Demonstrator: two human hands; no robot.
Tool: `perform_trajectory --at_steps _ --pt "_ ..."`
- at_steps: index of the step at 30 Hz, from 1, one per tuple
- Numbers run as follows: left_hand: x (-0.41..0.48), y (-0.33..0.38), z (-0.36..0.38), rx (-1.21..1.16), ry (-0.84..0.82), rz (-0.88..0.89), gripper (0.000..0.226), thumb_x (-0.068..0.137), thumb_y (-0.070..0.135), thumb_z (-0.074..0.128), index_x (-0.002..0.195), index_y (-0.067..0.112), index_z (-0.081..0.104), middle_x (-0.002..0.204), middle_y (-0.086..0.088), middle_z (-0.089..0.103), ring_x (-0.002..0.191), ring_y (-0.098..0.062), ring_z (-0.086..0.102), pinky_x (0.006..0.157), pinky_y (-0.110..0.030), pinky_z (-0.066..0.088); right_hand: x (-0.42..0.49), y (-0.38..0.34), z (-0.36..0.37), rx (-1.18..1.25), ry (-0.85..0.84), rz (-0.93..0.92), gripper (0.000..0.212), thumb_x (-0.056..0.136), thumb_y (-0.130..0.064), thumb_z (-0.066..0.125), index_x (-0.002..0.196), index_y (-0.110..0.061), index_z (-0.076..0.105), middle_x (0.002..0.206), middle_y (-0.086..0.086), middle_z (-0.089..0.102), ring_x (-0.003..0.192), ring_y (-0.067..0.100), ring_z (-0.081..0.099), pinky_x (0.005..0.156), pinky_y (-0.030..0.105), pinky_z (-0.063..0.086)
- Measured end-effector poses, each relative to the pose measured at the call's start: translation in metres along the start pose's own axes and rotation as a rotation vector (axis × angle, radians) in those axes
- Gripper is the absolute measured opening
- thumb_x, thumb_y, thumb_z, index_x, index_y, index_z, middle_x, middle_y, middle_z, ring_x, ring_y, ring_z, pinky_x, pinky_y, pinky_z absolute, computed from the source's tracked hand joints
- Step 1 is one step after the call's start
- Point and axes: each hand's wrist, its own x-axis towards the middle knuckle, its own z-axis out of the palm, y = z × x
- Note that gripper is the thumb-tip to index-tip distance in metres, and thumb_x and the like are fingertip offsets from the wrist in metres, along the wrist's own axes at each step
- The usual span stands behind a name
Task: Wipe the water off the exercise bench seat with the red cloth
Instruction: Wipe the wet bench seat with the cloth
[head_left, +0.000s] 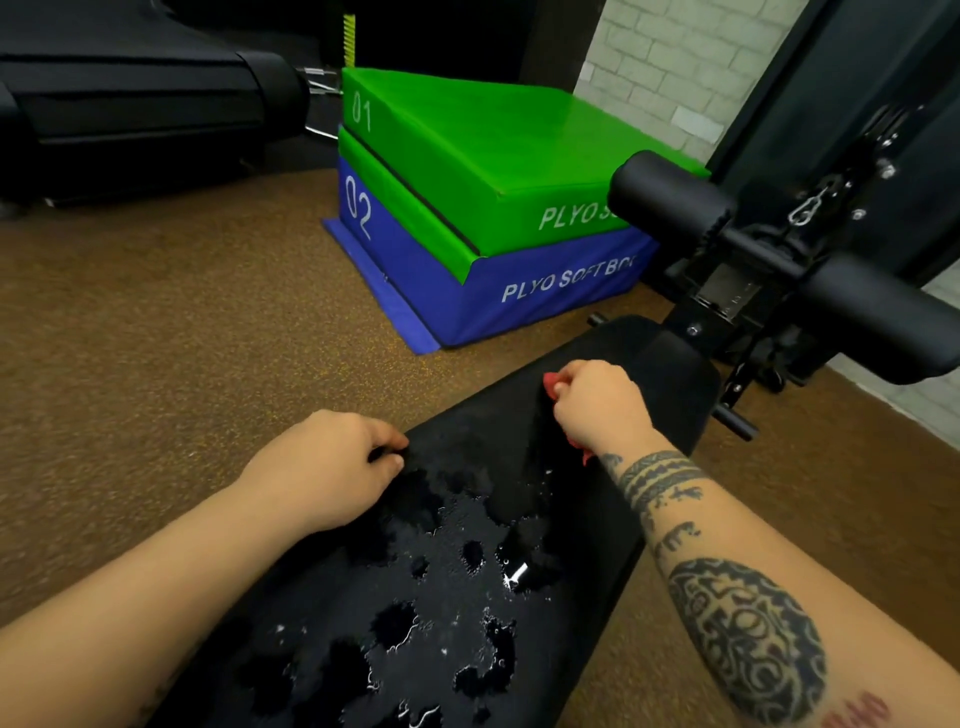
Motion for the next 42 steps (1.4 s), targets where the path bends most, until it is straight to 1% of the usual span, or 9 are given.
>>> perform_trajectory --at_steps 9,13,16,20,25,30,33,38,42 --pt "-0.008 0.002 -0.006 -0.021 -0.016 -0.001 0.033 0.095 0.035 0.055 0.126 0.044 0.063 0.123 0.006 0.069 0.115 -0.017 0.062 0.095 -0.027 0.049 -0.035 -0.076 0.012 0.08 -0.088 -0.132 0.019 0.088 -0.021 0.059 0.101 -0.014 0.071 0.107 0.012 0.069 0.097 0.033 0.067 0.074 0.031 0.05" --pt "-0.006 -0.003 -0.01 -0.062 -0.003 -0.02 0.033 0.089 0.033 0.06 0.119 0.043 0.067 0.115 0.009 0.072 0.11 -0.014 0.064 0.095 -0.027 0.05 -0.041 -0.078 0.006 0.45 -0.292 -0.263 0.017 0.093 -0.021 0.063 0.104 -0.02 0.076 0.081 -0.003 0.072 0.073 0.012 0.07 0.068 0.024 0.058" --pt "-0.007 -0.012 -0.013 -0.076 -0.007 -0.036 0.031 0.087 0.035 0.062 0.116 0.046 0.067 0.113 0.008 0.071 0.108 -0.014 0.064 0.095 -0.031 0.052 -0.026 -0.064 -0.003 0.619 -0.081 -0.141 0.014 0.095 -0.018 0.061 0.099 -0.02 0.074 0.074 -0.006 0.068 0.058 0.003 0.064 0.058 0.015 0.055" --pt "-0.01 -0.02 -0.014 -0.001 -0.029 -0.03 0.03 0.088 0.038 0.063 0.117 0.045 0.067 0.117 0.008 0.068 0.109 -0.017 0.063 0.094 -0.034 0.053 -0.007 -0.055 0.003 0.238 -0.024 -0.109 0.02 0.091 -0.024 0.058 0.101 -0.024 0.075 0.096 0.006 0.075 0.092 0.028 0.071 0.081 0.036 0.059" --pt "-0.01 -0.028 -0.014 0.018 -0.043 -0.012 0.027 0.087 0.037 0.064 0.113 0.045 0.068 0.114 0.012 0.069 0.105 -0.016 0.064 0.094 -0.037 0.054 -0.023 -0.088 0.017 -0.032 -0.084 -0.271 0.021 0.089 -0.024 0.059 0.102 -0.02 0.075 0.107 0.008 0.073 0.105 0.03 0.065 0.089 0.035 0.053" --pt "-0.008 -0.027 -0.016 0.036 -0.044 -0.012 0.028 0.085 0.034 0.064 0.11 0.047 0.069 0.11 0.012 0.069 0.103 -0.014 0.064 0.093 -0.034 0.054 -0.031 -0.112 0.013 0.398 -0.365 -0.261 0.014 0.095 -0.021 0.06 0.096 -0.021 0.074 0.079 -0.001 0.071 0.074 0.019 0.07 0.069 0.036 0.06" --pt "-0.008 -0.029 -0.016 0.031 -0.045 -0.019 0.03 0.086 0.028 0.061 0.108 0.047 0.069 0.106 0.011 0.069 0.101 -0.016 0.065 0.092 -0.034 0.054 -0.022 -0.101 0.007 0.675 -0.192 -0.078 0.014 0.094 -0.019 0.06 0.095 -0.017 0.074 0.076 0.004 0.073 0.063 0.02 0.068 0.059 0.034 0.057" --pt "-0.009 -0.031 -0.014 0.023 -0.027 -0.022 0.033 0.086 0.024 0.057 0.109 0.045 0.069 0.101 0.011 0.068 0.096 -0.017 0.065 0.09 -0.036 0.055 -0.017 -0.083 0.006 -0.06 -0.074 -0.161 0.023 0.089 -0.026 0.056 0.102 -0.019 0.073 0.108 0.011 0.071 0.101 0.034 0.066 0.087 0.04 0.056" --pt "-0.011 -0.029 -0.011 0.03 -0.036 -0.016 0.025 0.085 0.044 0.062 0.108 0.047 0.068 0.106 0.012 0.07 0.099 -0.016 0.065 0.089 -0.036 0.056 -0.032 -0.104 0.007 0.072 -0.243 -0.292 0.017 0.092 -0.023 0.058 0.096 -0.024 0.074 0.1 0.005 0.073 0.093 0.025 0.068 0.082 0.035 0.057"
